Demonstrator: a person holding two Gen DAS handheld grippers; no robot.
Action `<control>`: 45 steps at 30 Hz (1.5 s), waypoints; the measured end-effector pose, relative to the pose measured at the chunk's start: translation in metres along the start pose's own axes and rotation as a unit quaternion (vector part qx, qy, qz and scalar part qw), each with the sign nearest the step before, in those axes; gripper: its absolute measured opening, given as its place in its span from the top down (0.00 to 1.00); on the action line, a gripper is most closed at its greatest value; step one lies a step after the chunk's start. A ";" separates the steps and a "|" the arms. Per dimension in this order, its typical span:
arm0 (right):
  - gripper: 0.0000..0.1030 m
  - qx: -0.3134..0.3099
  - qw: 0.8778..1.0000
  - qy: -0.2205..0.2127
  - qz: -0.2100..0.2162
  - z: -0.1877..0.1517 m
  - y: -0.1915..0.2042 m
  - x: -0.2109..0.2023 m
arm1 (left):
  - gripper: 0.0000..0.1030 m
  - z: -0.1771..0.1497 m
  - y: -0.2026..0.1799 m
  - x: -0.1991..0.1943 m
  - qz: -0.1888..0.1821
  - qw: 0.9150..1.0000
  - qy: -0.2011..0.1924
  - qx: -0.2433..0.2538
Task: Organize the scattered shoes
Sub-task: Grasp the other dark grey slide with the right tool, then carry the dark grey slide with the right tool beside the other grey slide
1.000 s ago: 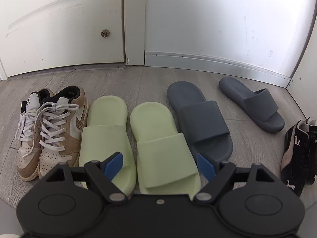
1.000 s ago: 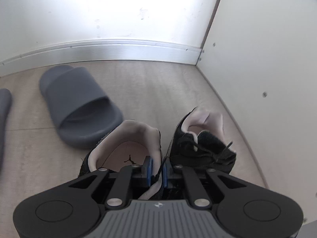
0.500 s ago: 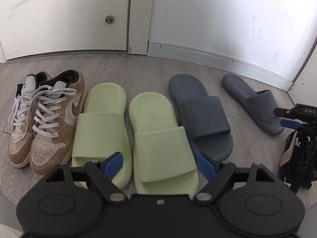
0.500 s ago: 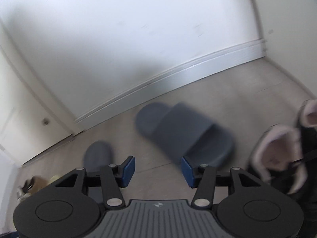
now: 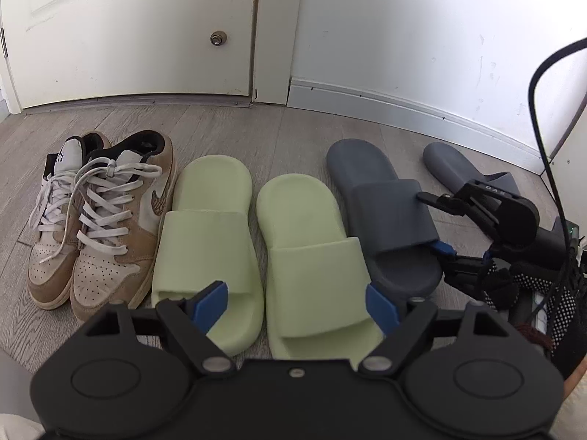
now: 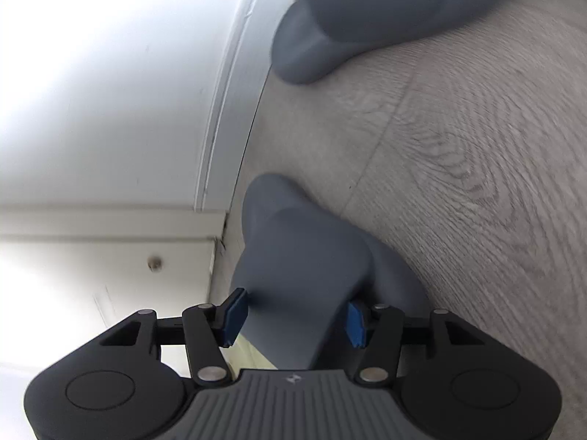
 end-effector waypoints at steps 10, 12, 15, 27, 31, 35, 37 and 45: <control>0.66 -0.021 0.991 -0.133 -0.022 0.056 -0.016 -0.083 | 0.20 -0.002 0.000 0.003 -0.006 1.000 0.003 0.001; 0.63 -0.025 0.990 -0.132 -0.035 0.071 -0.018 -0.099 | 0.20 -0.003 -0.001 0.005 -0.009 1.000 0.006 0.000; 0.57 -0.087 0.986 -0.100 -0.103 0.082 0.000 -0.116 | 0.20 -0.004 -0.001 0.006 -0.010 1.000 0.005 0.002; 0.40 -0.140 0.973 -0.159 -0.091 0.148 0.043 -0.090 | 0.20 -0.002 -0.003 0.003 -0.008 1.000 0.004 0.004; 0.39 -0.130 0.972 -0.172 -0.090 0.156 0.031 -0.052 | 0.20 -0.001 -0.003 0.000 -0.003 1.000 0.001 0.008; 0.76 -0.064 0.980 -0.186 0.002 0.164 0.019 -0.048 | 0.20 0.000 -0.003 0.000 -0.001 1.000 0.001 0.010; 0.79 -0.057 0.979 -0.193 0.019 0.163 0.024 -0.054 | 0.20 -0.001 -0.002 0.001 -0.001 1.000 0.002 0.010; 0.81 -0.101 0.978 -0.153 0.104 0.107 0.069 -0.102 | 0.20 0.000 0.003 0.002 -0.004 1.000 0.002 0.001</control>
Point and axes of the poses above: each gripper's, at about its wrist camera, not at the fingertips, and x roughly the way its jaws point, y to its left, z to its top, the point moved 2 cm from there along x, roughly the way its jaws point, and after that the axes turned 3 degrees about x, right-handed, at the moved point
